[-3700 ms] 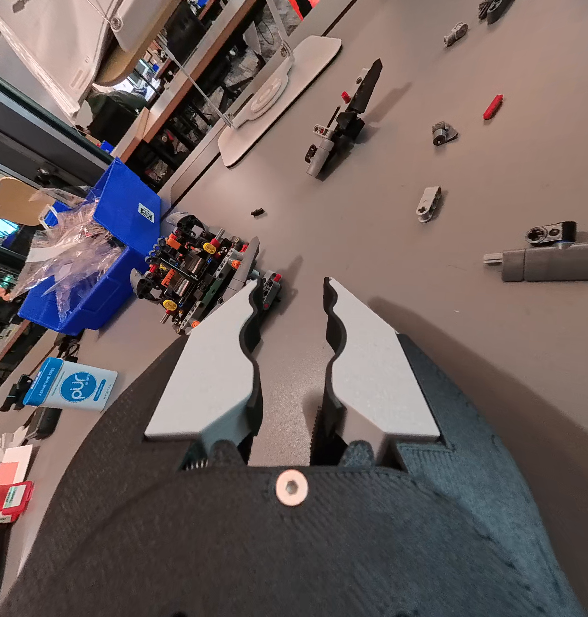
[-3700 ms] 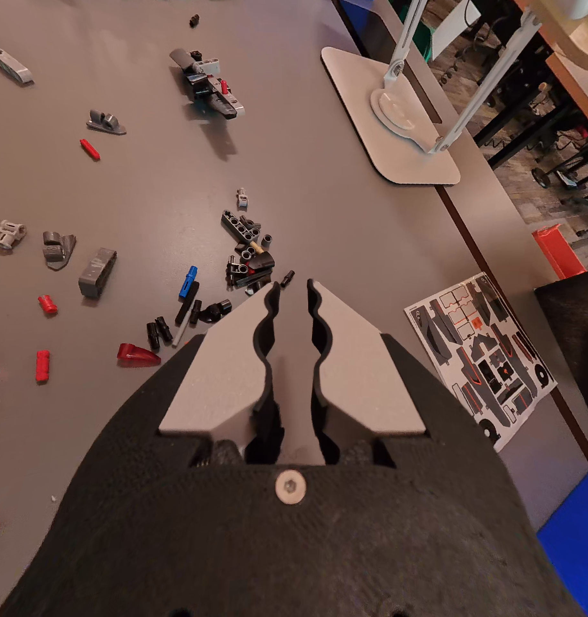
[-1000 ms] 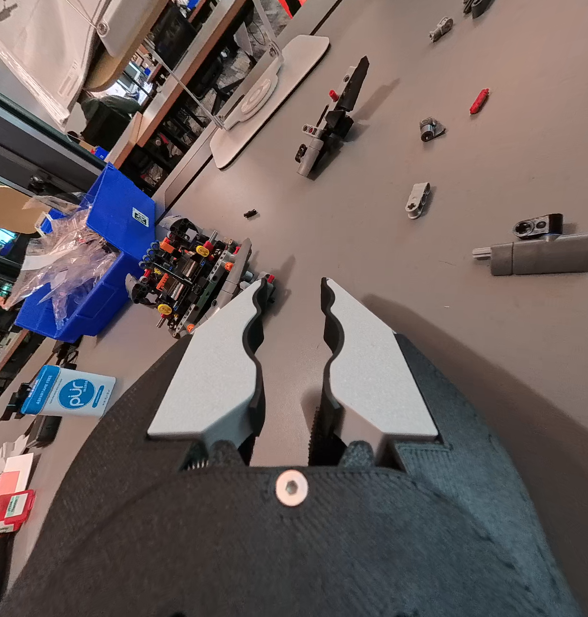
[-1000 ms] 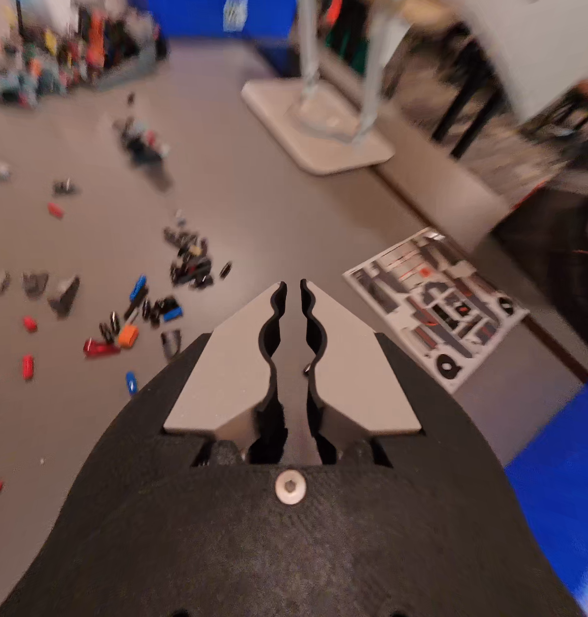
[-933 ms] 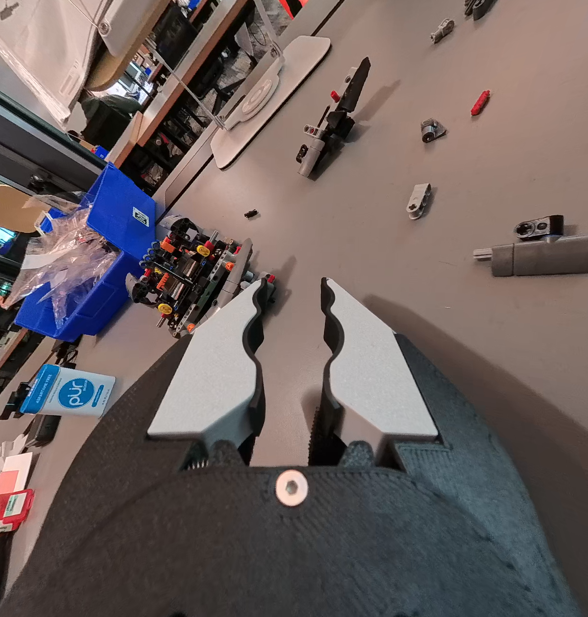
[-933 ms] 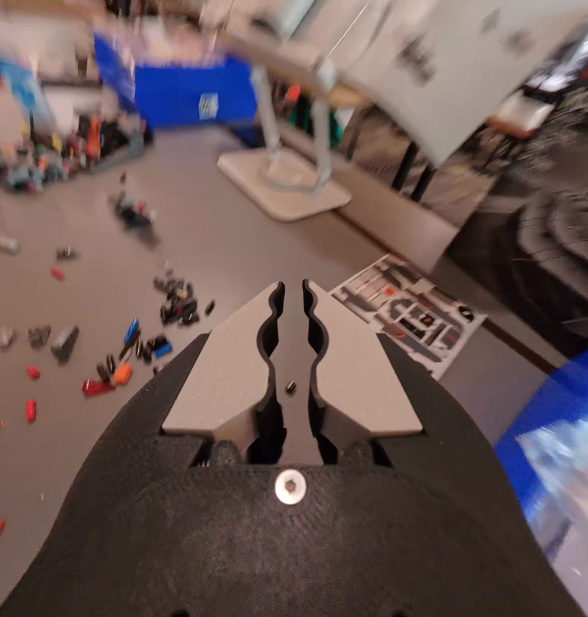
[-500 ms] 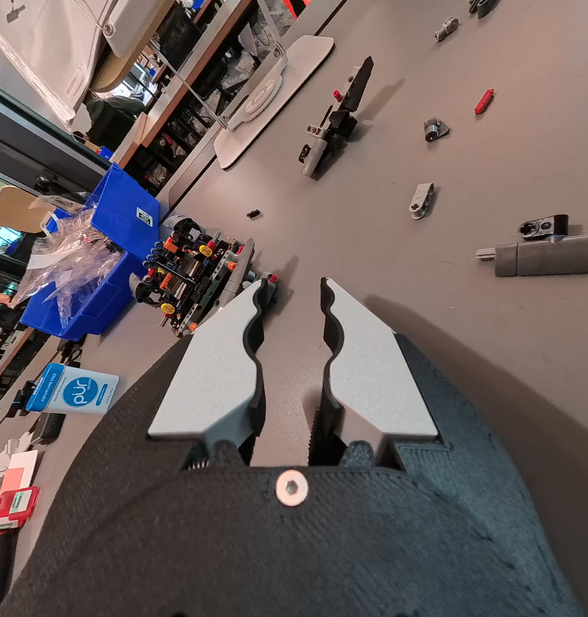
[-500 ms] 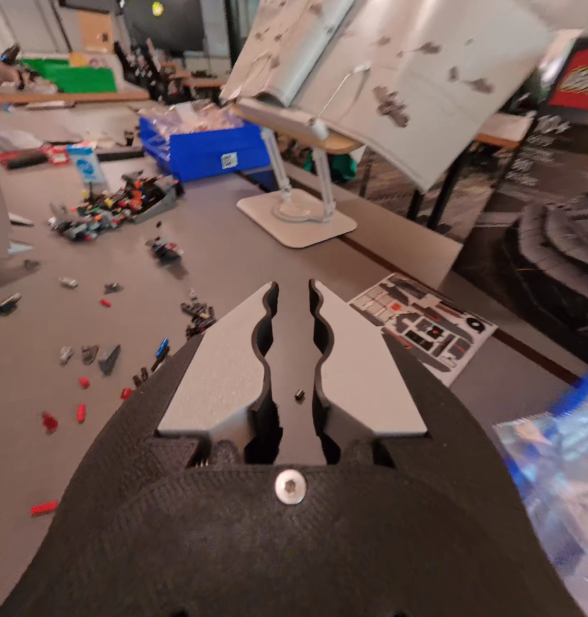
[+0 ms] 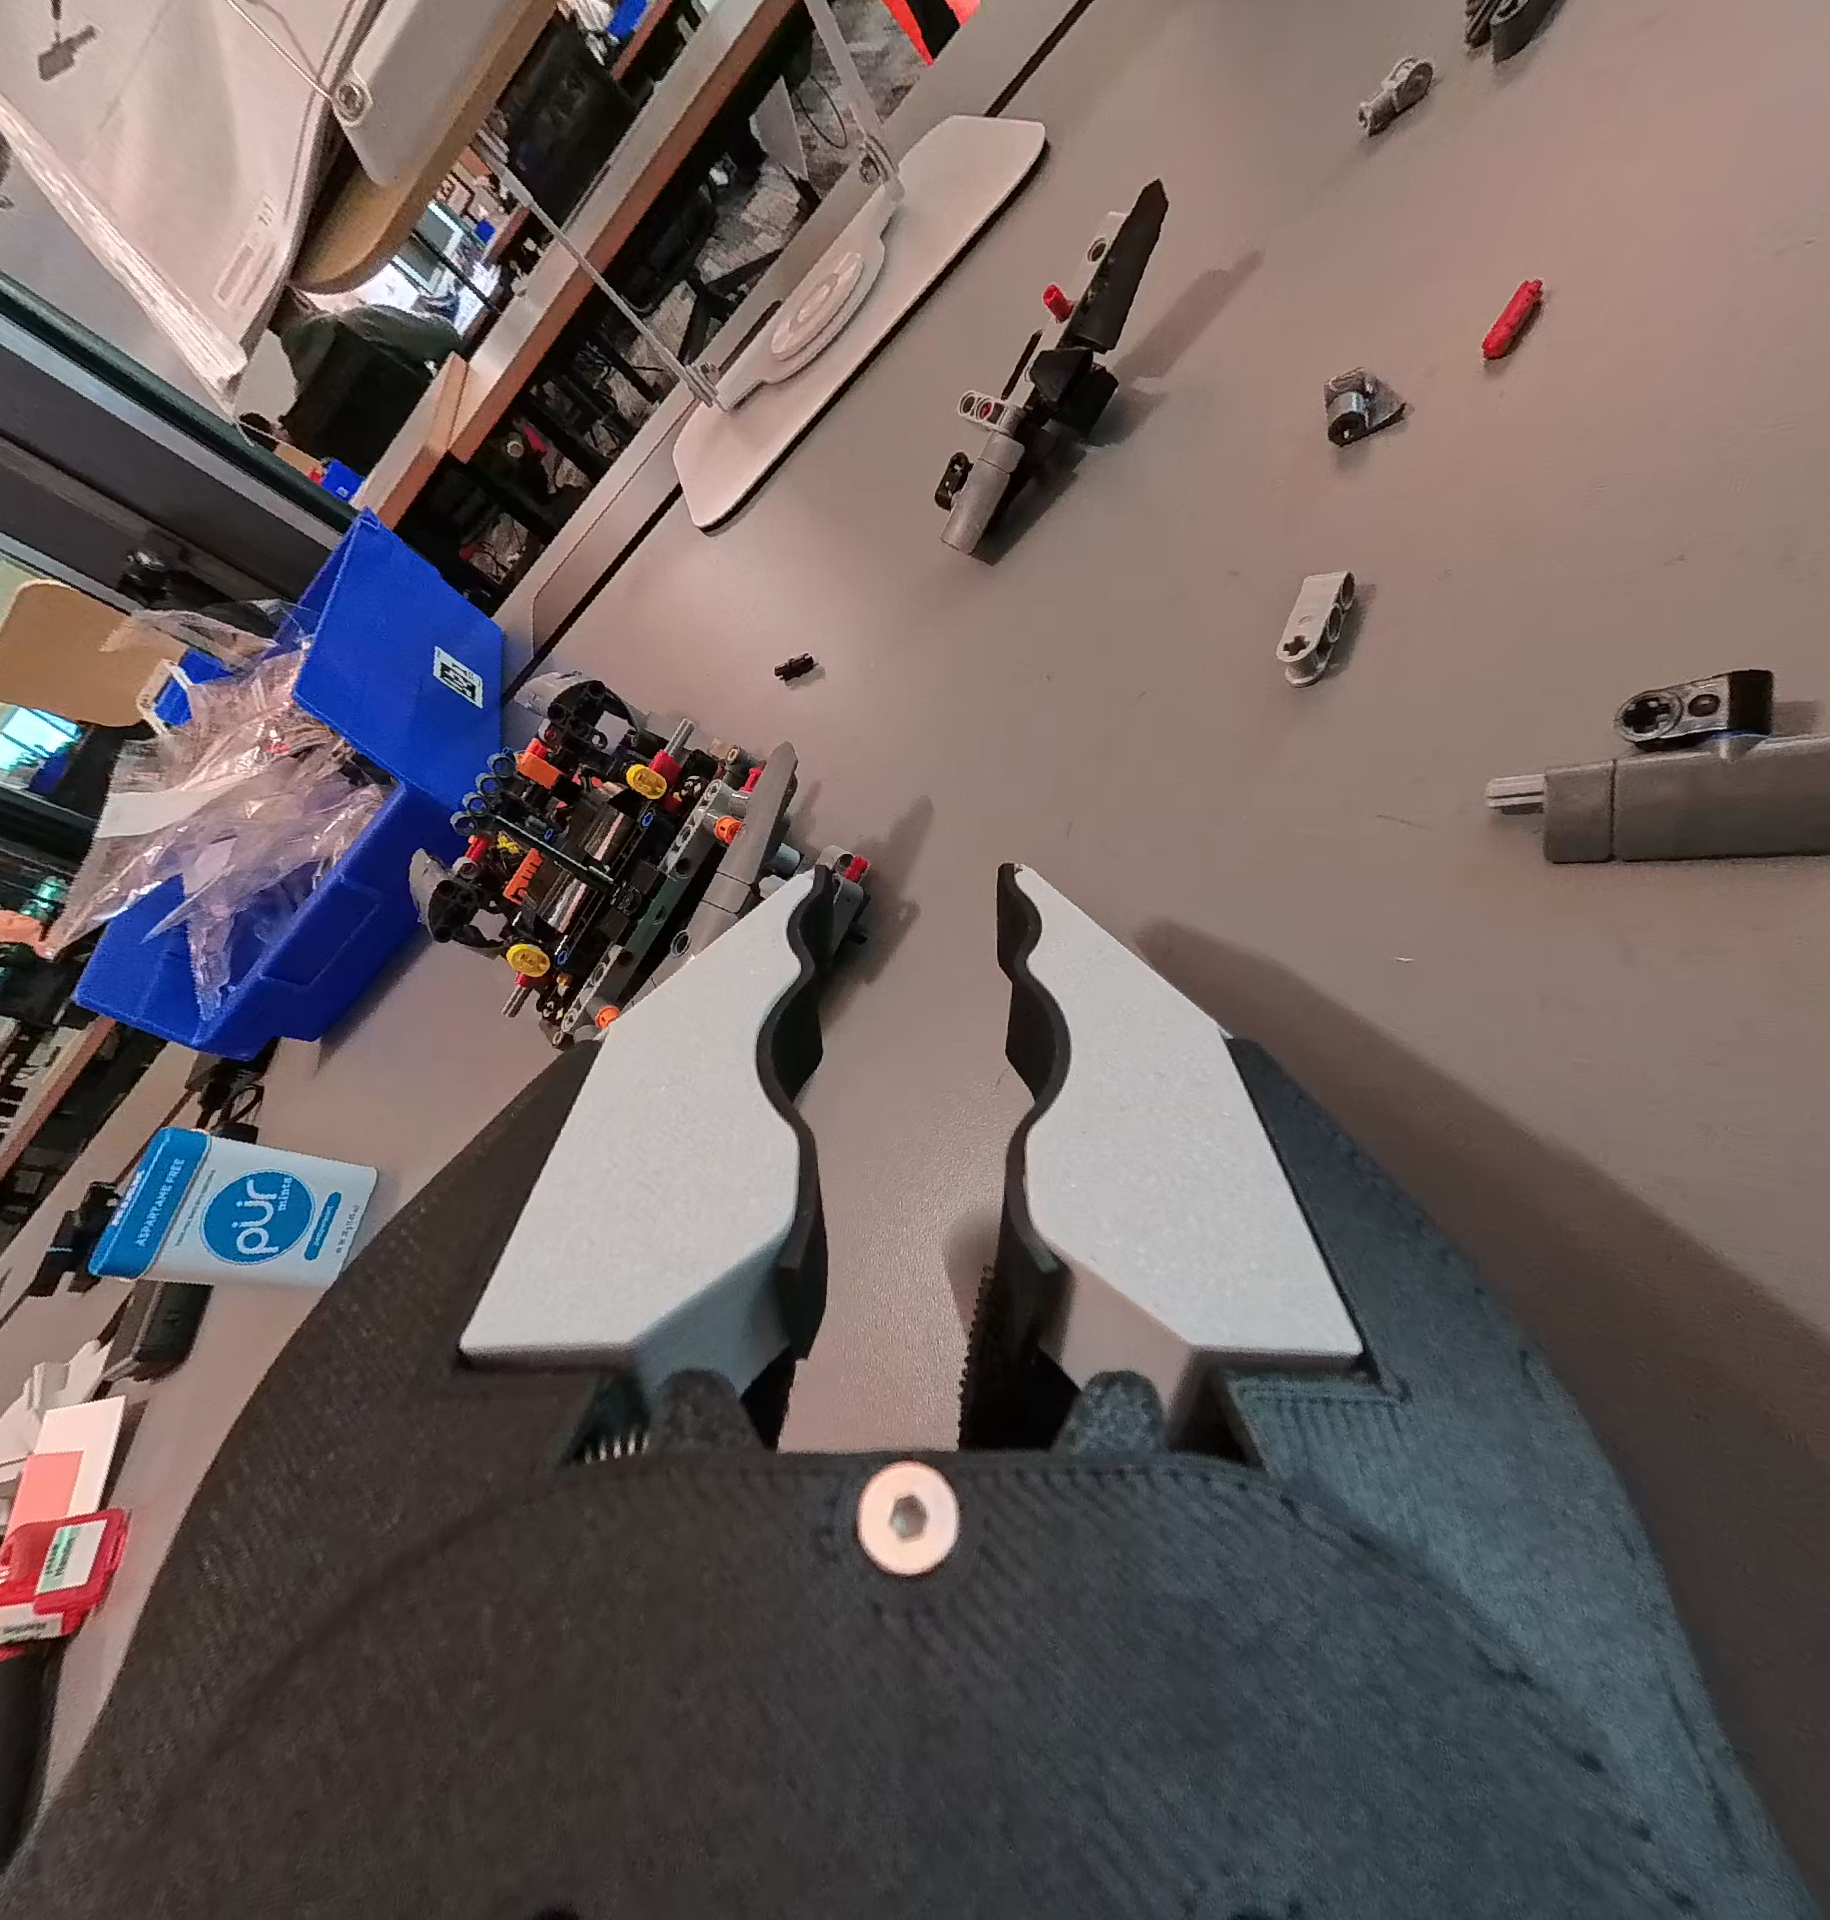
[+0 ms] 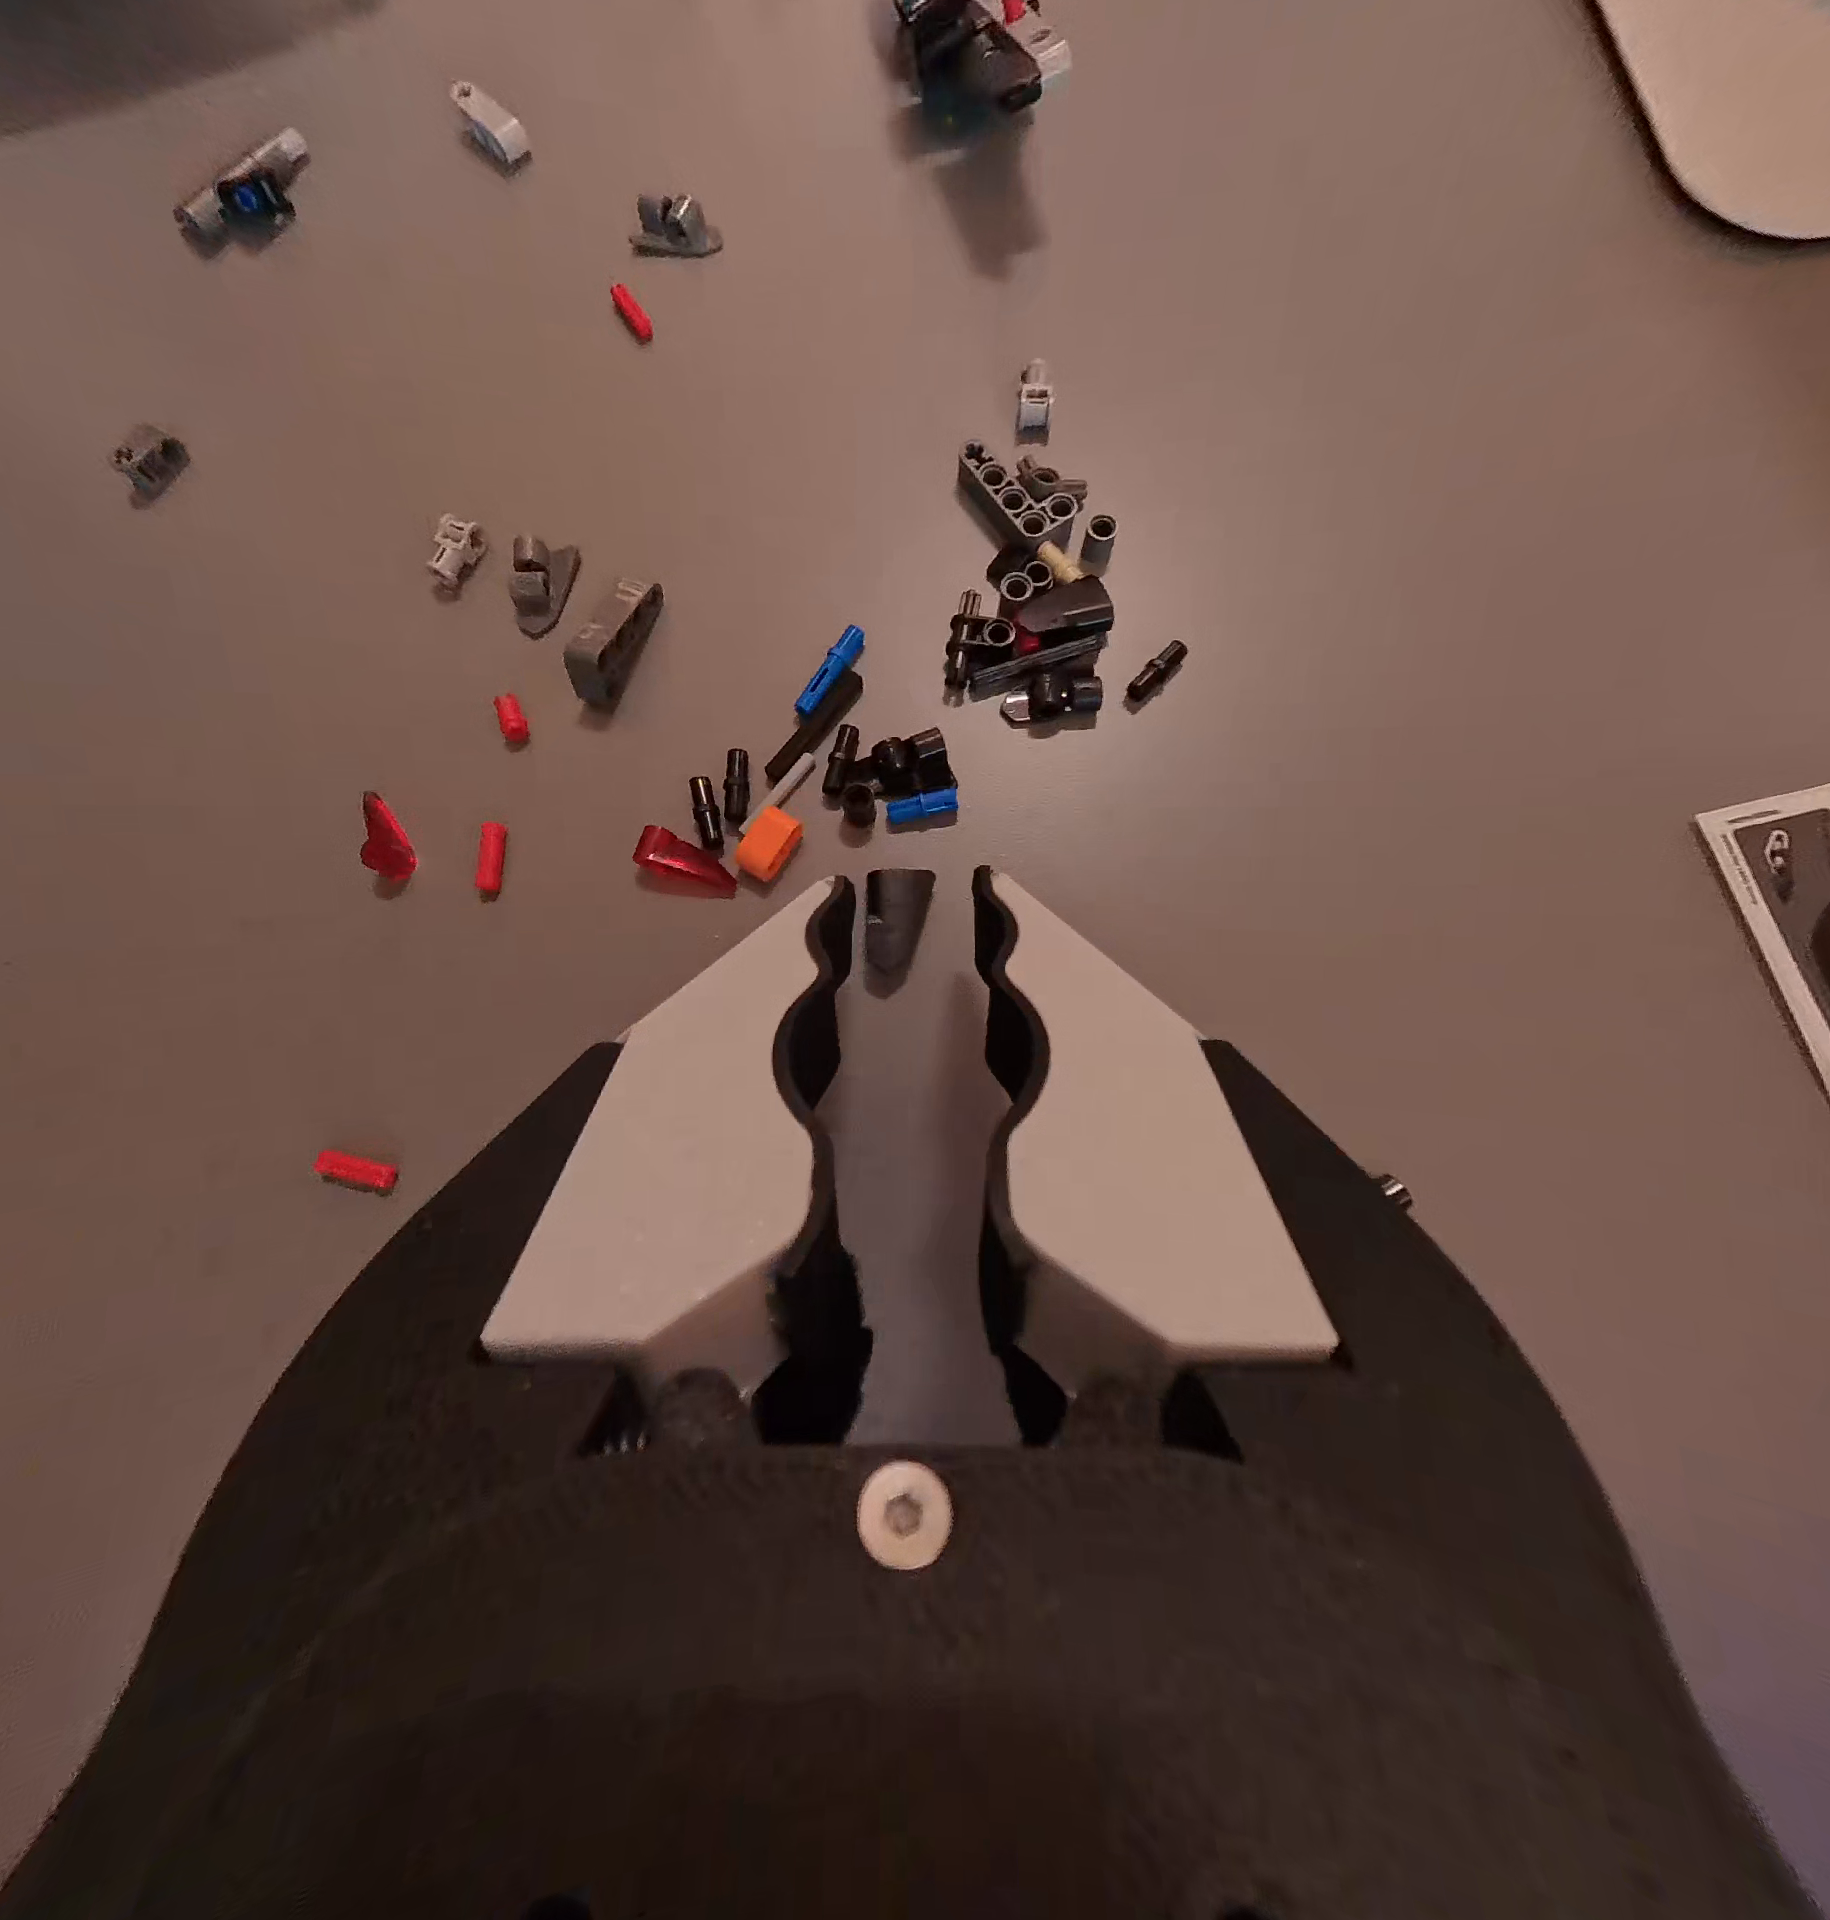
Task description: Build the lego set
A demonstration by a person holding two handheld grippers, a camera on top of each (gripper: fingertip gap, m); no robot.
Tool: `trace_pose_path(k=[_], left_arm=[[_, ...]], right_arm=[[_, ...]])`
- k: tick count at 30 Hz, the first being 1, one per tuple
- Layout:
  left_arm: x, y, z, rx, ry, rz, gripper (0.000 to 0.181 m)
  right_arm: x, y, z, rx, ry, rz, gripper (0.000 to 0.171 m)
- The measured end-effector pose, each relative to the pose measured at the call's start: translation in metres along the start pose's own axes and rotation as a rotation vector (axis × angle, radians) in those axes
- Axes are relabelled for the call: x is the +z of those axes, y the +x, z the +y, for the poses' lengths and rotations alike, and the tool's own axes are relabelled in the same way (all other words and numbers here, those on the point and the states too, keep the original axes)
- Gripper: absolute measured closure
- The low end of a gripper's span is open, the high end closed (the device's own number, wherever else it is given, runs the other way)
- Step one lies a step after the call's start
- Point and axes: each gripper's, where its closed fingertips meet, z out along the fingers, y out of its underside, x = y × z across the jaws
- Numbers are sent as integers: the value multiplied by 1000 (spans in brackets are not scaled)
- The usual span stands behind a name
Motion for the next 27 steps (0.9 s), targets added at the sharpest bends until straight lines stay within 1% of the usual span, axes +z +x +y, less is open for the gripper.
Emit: trace_pose_path(k=[10, 14, 19, 23, 27], left_arm=[[-1, -2, -1, -3, 10, -11, 152], [-5, -6, -5, -26, 42, -25, 151], [-15, -19, -9, -116, 101, -41, 148], [-24, -26, -5, -175, 119, -30, 146], [-30, -34, -4, -236, 146, -30, 145]], right_arm=[[2, -9, -7, -39, 17, -22, 152], [0, -14, -15, -56, 52, -40, 152], [-13, -21, -43, -77, 121, -5, 151], [-27, -42, -74, -118, 182, 13, 150], [-40, -67, -96, -108, 276, 27, 150]])
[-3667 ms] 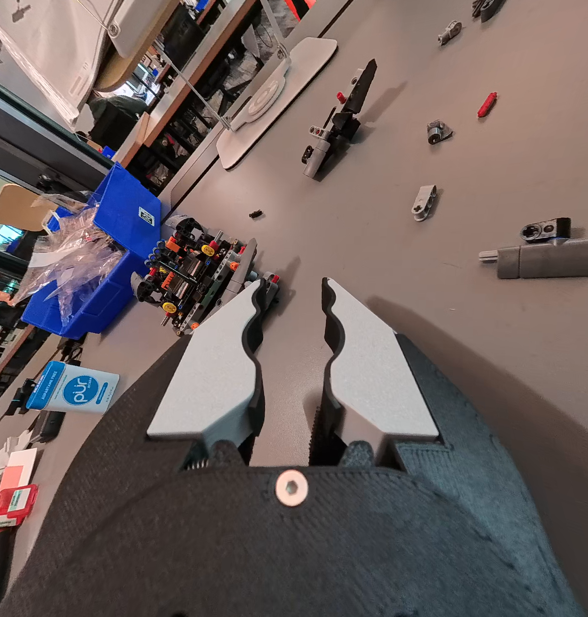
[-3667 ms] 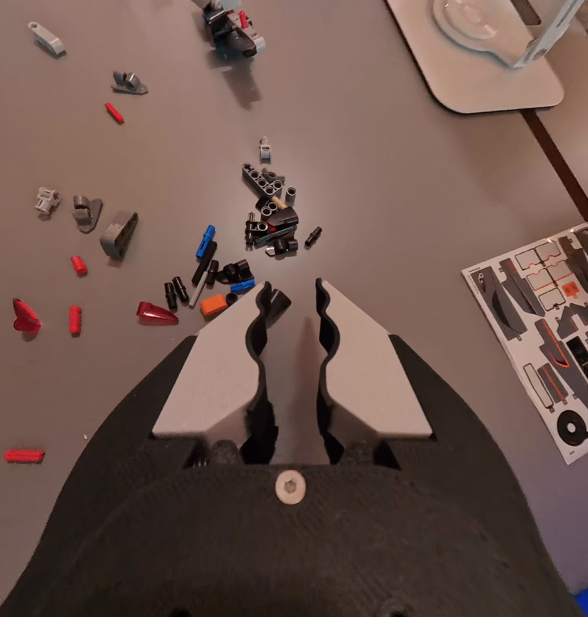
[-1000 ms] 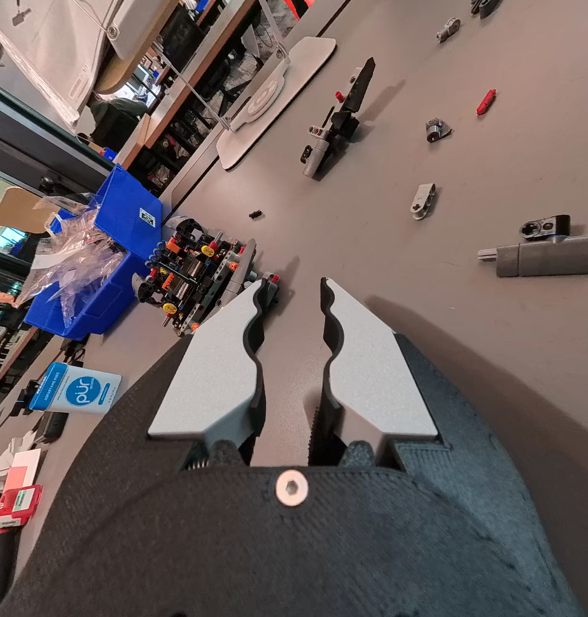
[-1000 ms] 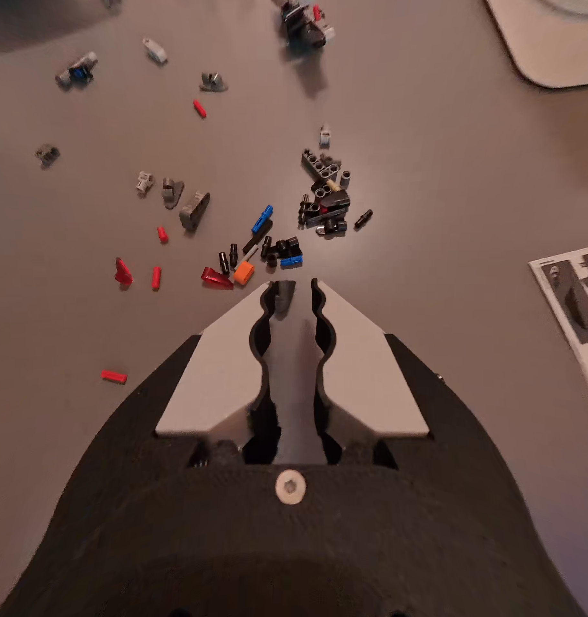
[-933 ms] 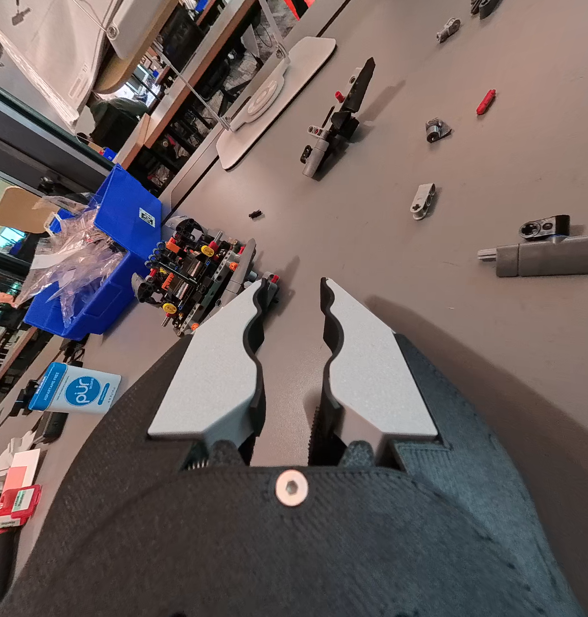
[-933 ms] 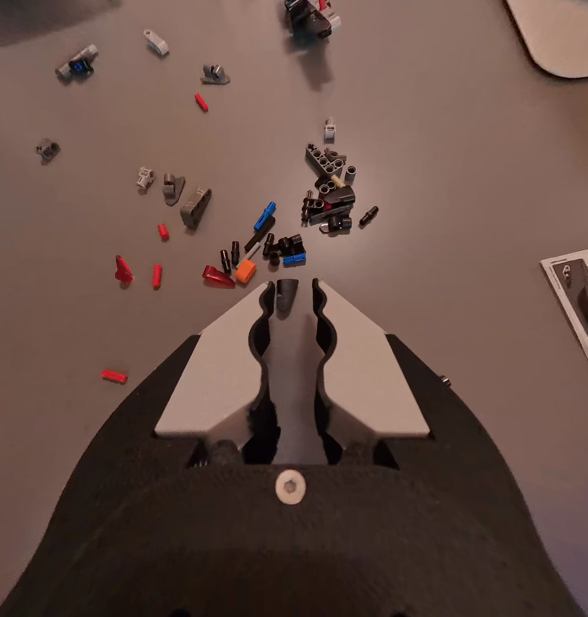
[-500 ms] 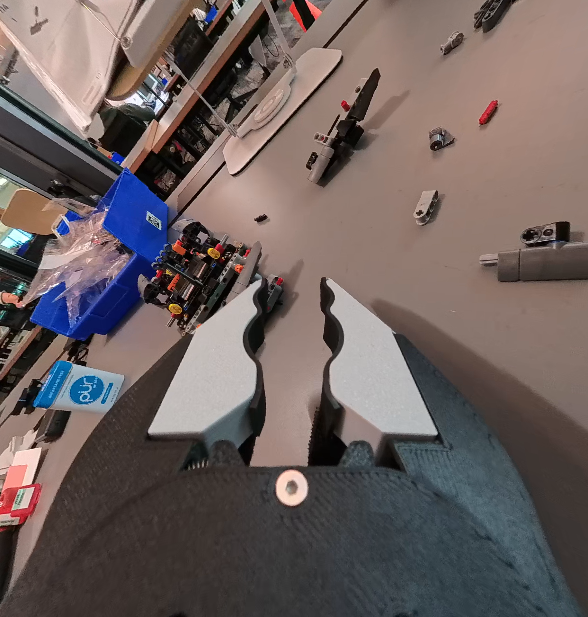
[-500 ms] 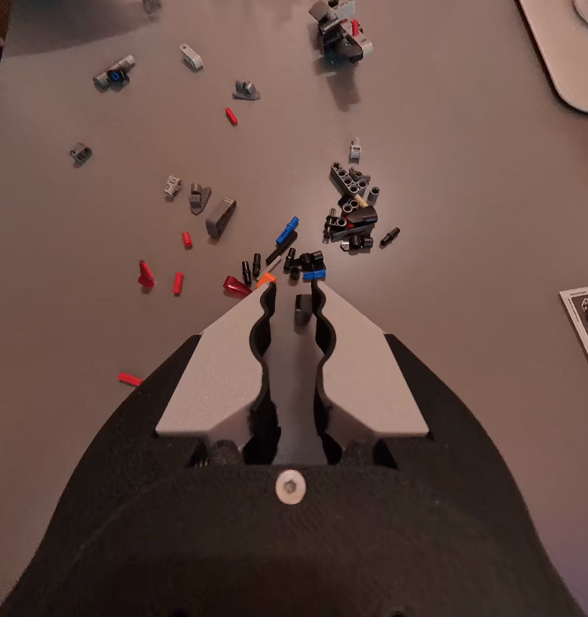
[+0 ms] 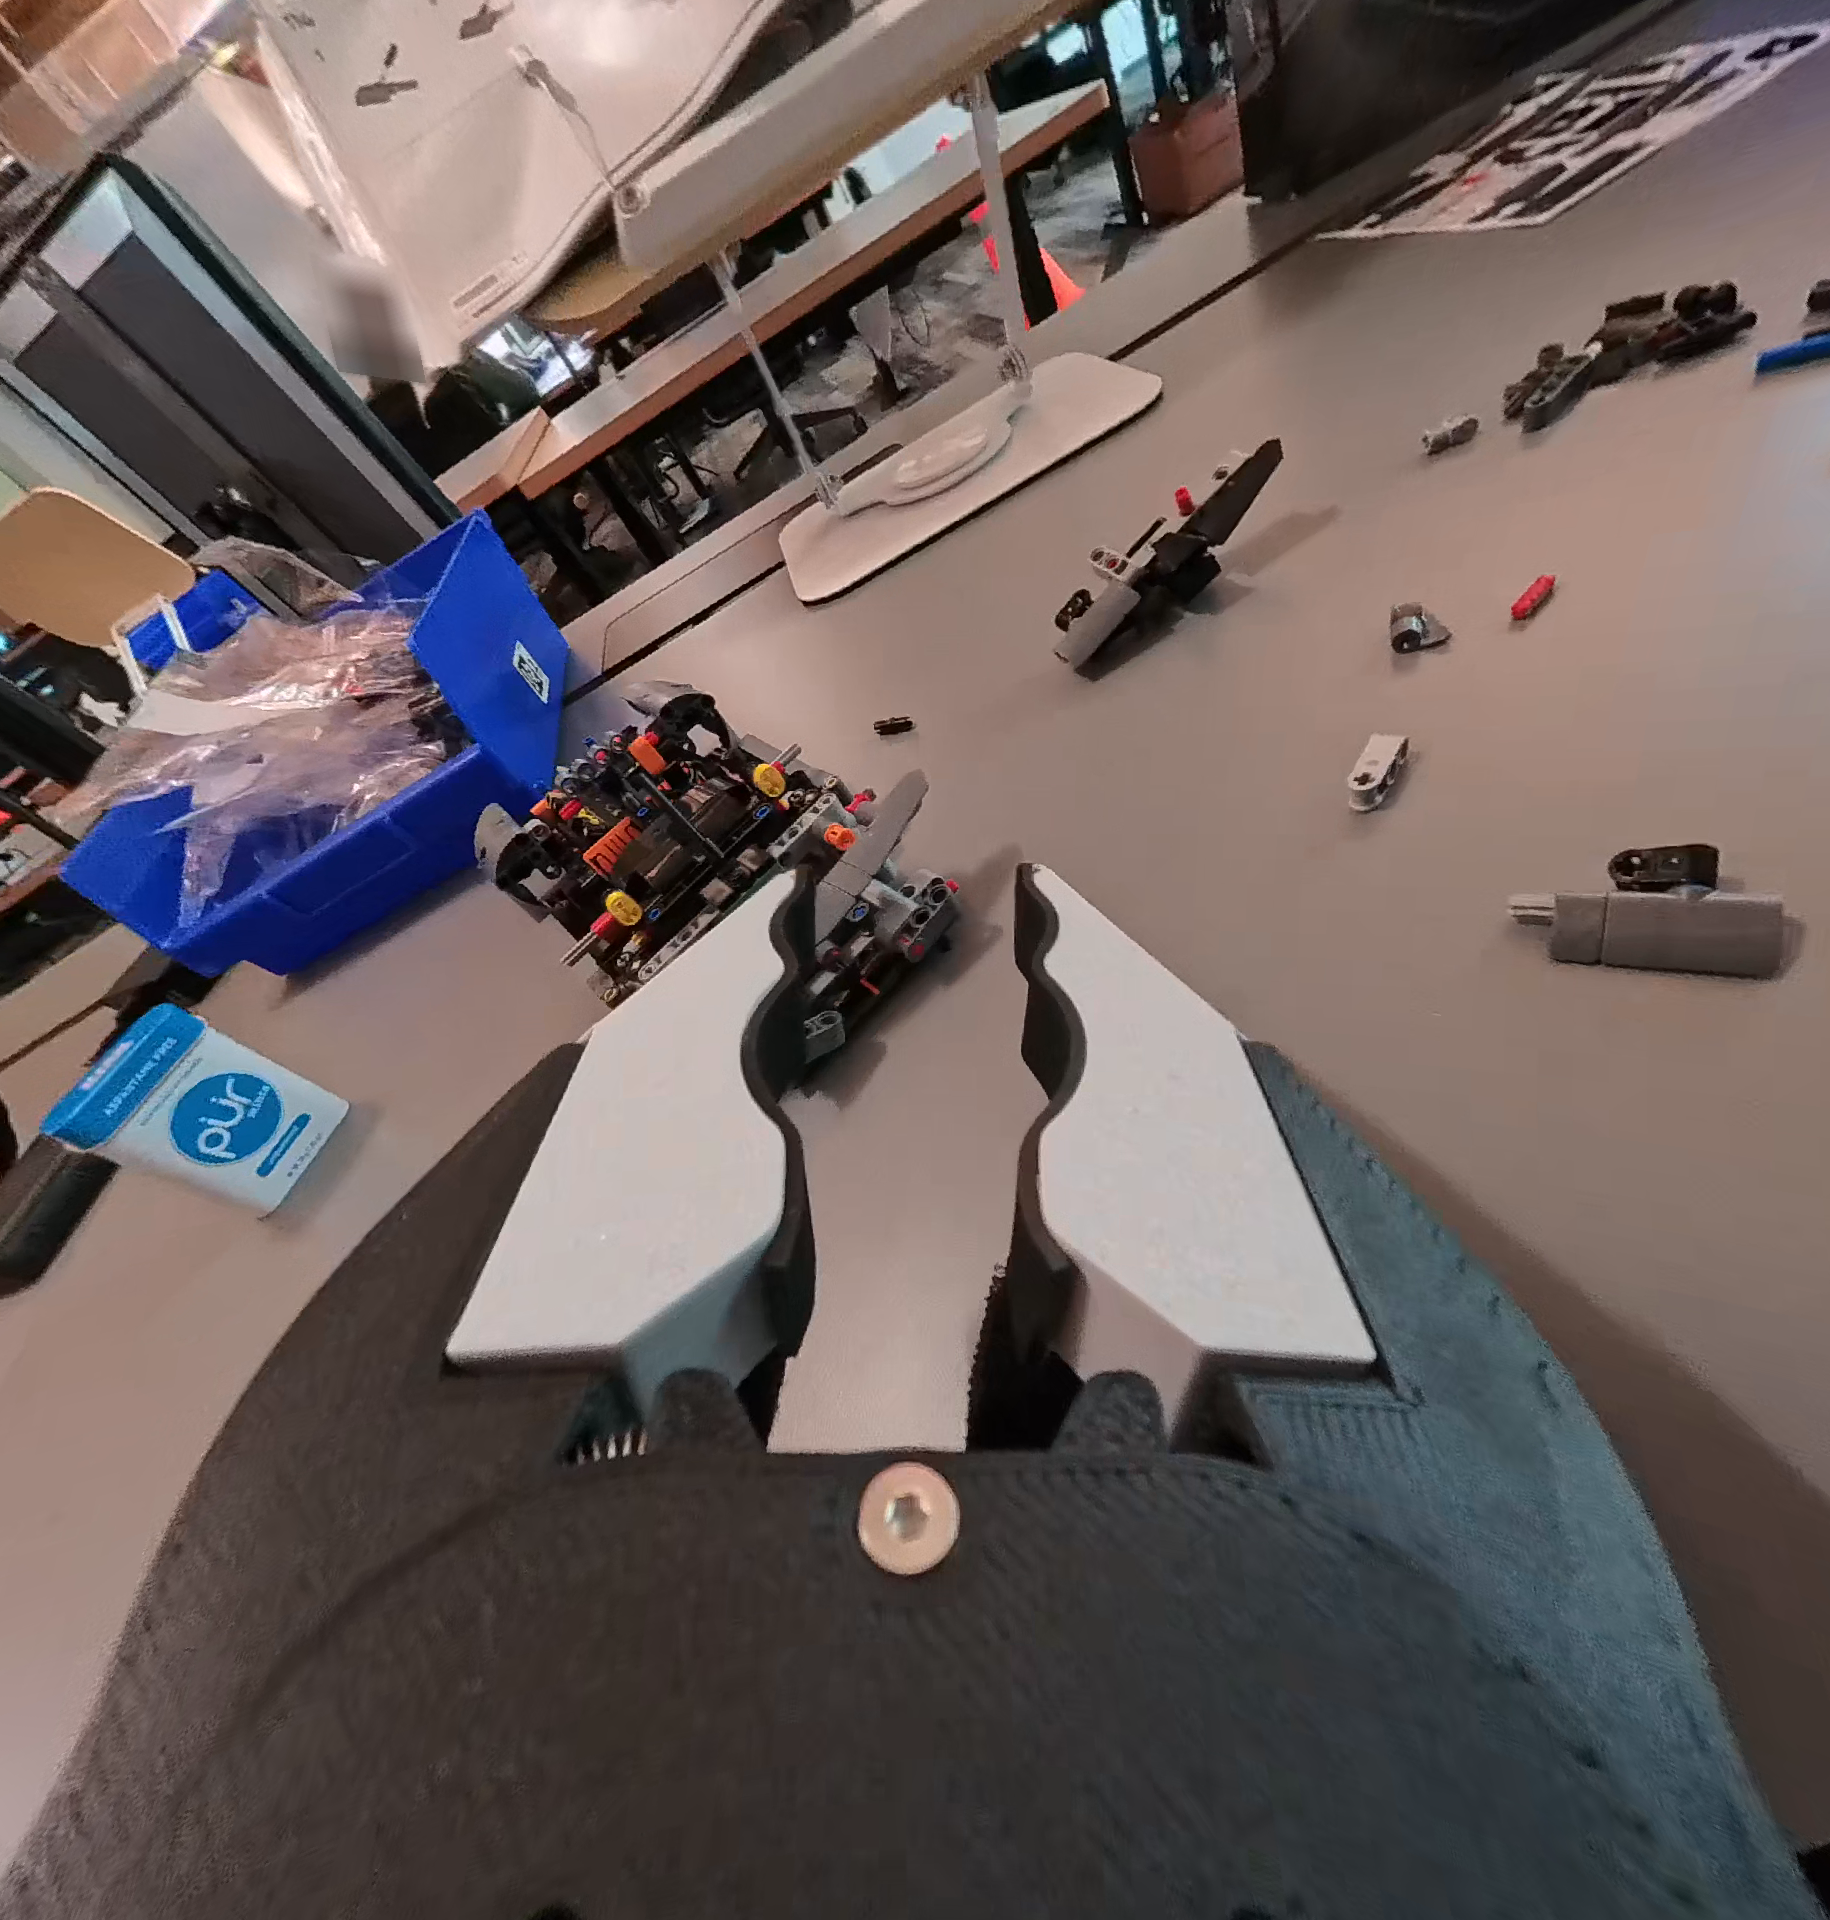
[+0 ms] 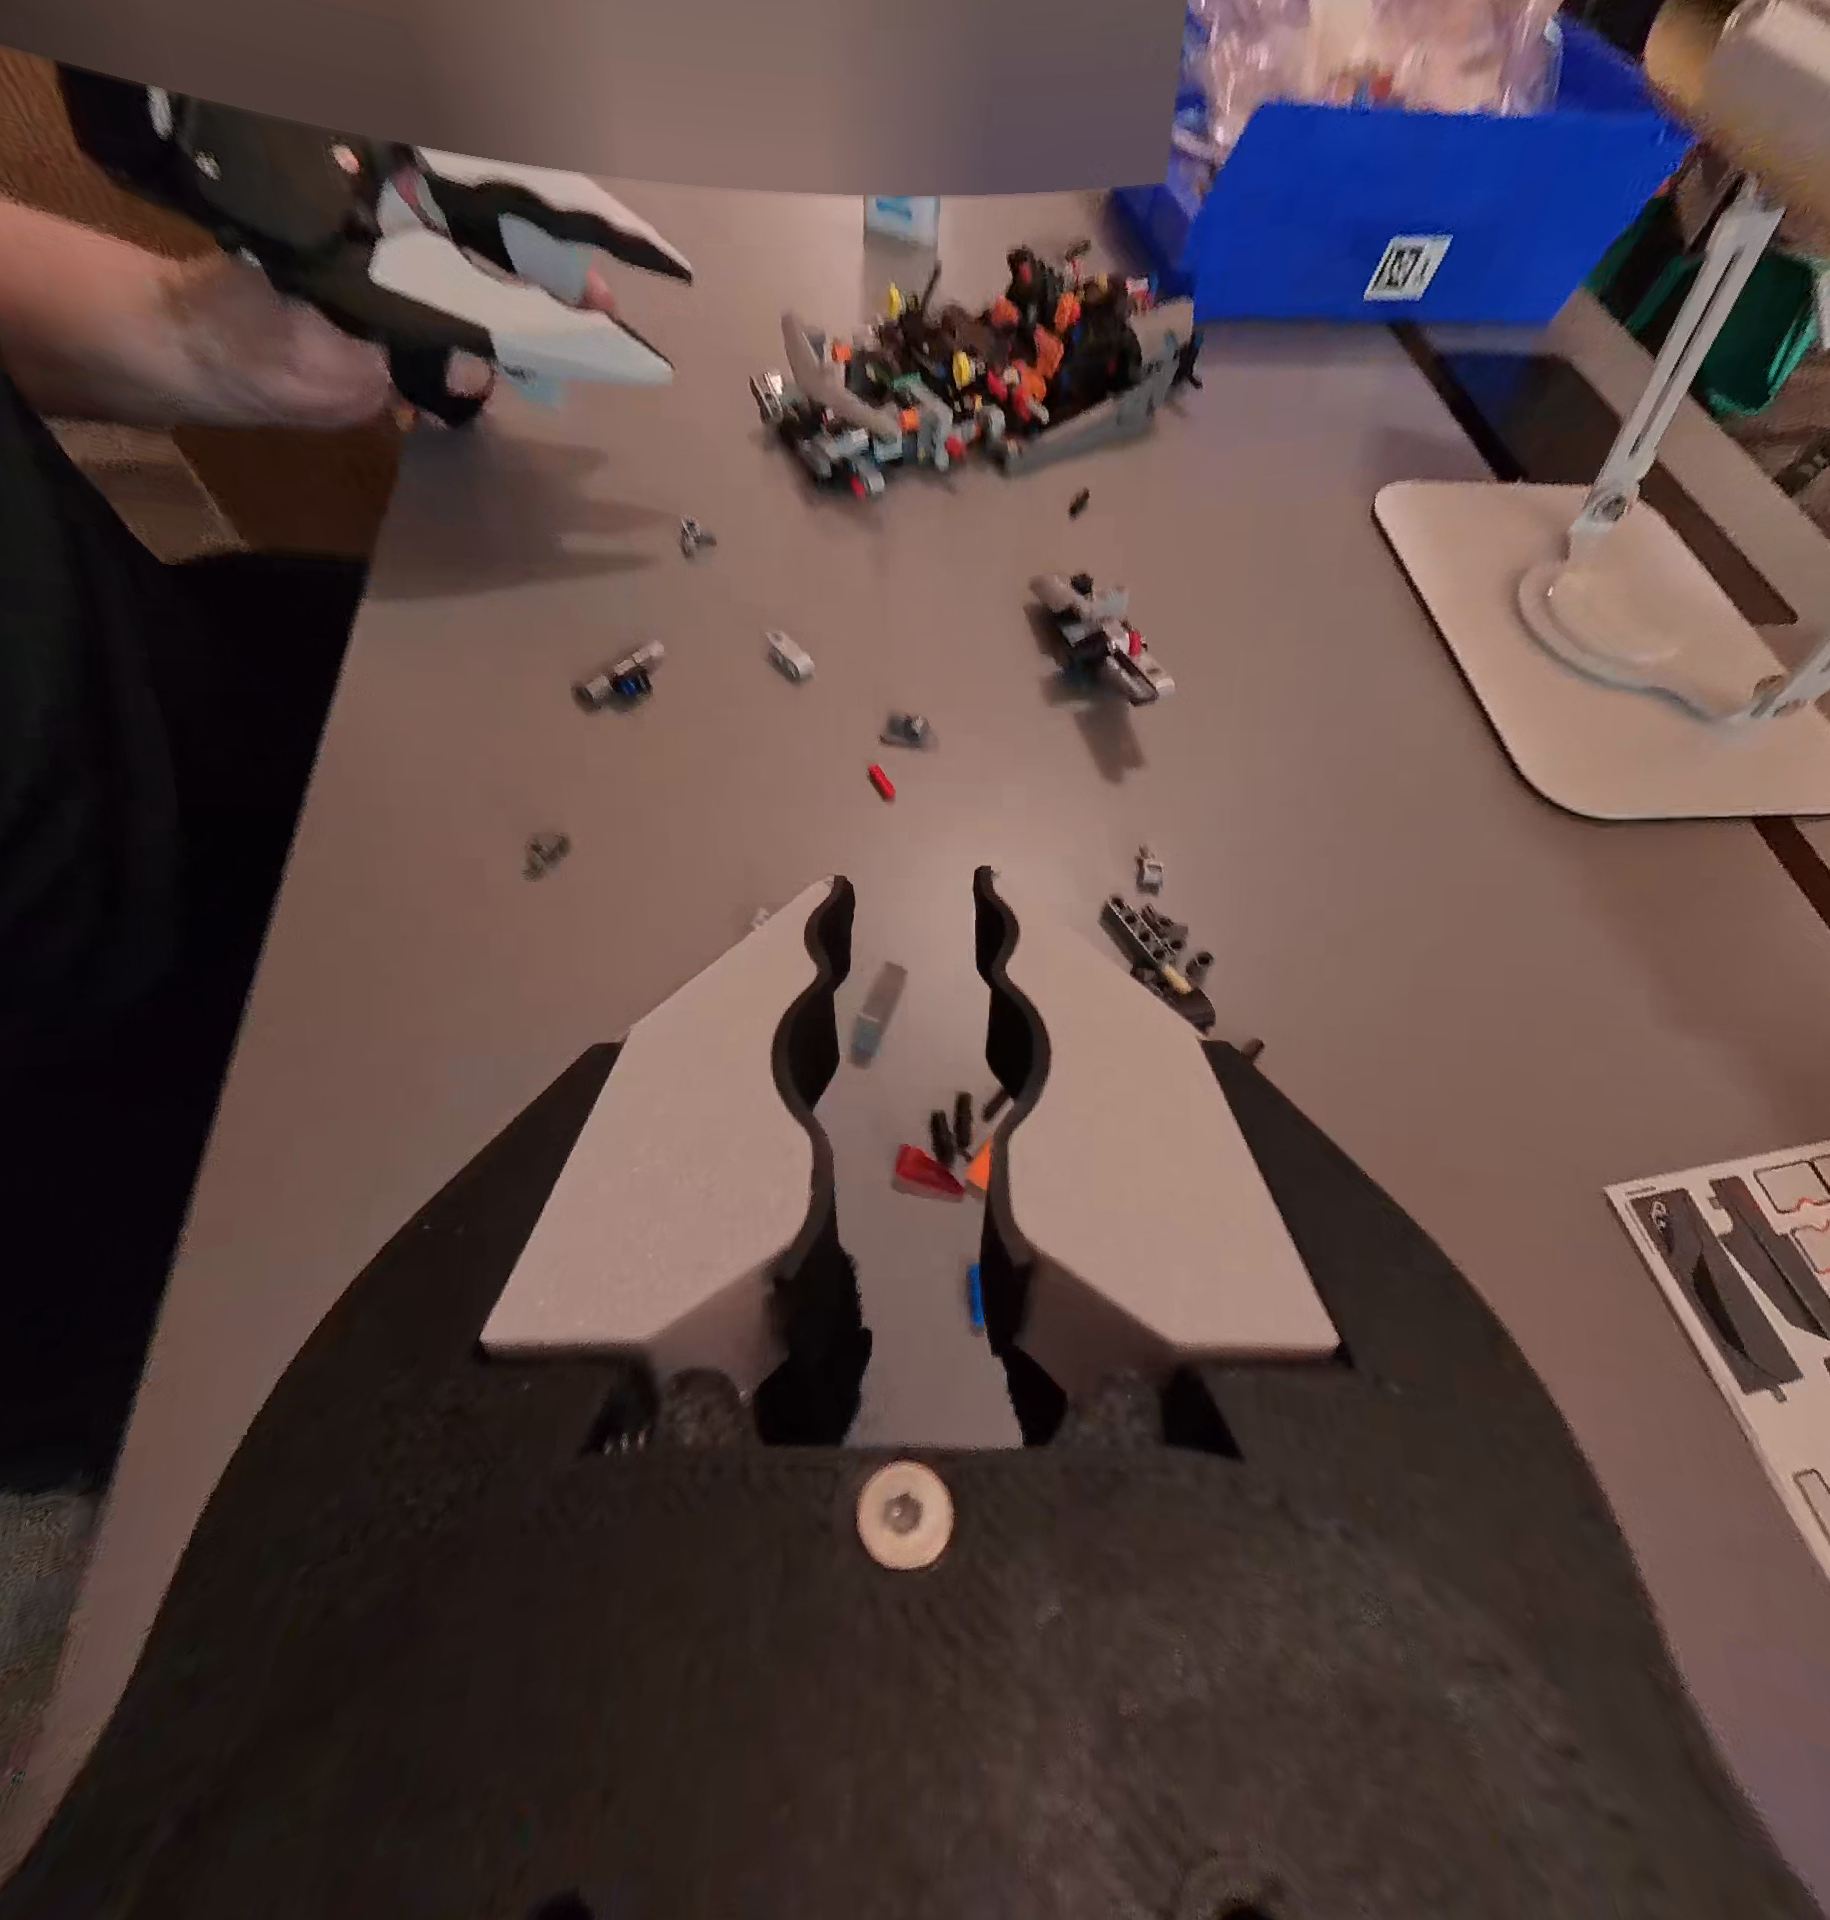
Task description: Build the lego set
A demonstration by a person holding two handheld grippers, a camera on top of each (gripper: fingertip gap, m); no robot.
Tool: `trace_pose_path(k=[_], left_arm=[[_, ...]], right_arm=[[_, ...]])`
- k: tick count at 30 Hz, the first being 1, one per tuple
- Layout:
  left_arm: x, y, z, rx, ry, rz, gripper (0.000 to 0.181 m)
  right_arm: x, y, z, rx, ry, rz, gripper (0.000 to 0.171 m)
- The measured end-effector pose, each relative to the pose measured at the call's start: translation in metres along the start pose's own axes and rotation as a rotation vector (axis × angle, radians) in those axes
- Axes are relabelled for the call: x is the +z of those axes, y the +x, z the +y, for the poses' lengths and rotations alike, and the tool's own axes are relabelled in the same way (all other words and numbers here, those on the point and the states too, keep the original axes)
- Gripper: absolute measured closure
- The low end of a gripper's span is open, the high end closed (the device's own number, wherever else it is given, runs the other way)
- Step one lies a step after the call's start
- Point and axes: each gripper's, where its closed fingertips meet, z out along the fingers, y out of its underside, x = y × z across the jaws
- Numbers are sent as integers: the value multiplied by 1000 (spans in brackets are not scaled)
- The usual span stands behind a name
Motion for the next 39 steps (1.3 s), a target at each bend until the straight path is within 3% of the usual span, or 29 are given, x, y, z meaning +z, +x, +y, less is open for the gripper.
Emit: trace_pose_path(k=[4, 9, 14, 21, 25, 29, 32, 39], left_arm=[[-2, -4, -1, -29, 13, -5, 145], [-4, -3, -3, -19, 28, -7, 146], [-8, -4, -6, -34, 54, -12, 146], [-10, -2, -8, -53, 73, 23, 147], [-11, -4, -9, -90, 83, 46, 147], [-12, -4, -9, -101, 88, 54, 146], [-14, 0, -14, -93, 109, 69, 146], [-19, 58, -27, -10, 74, 336, 154]], right_arm=[[10, -22, -11, 36, 33, 24, 148], [88, -48, -13, -46, -130, -44, 143], [165, -44, -2, -214, -327, -120, 147], [214, -52, 6, -219, -382, -256, 153], [222, -56, 10, -203, -402, -278, 165], [215, -57, 8, -147, -388, -281, 166], [198, -60, -1, -52, -338, -275, 166], [138, -72, -11, 161, -224, -196, 166]])
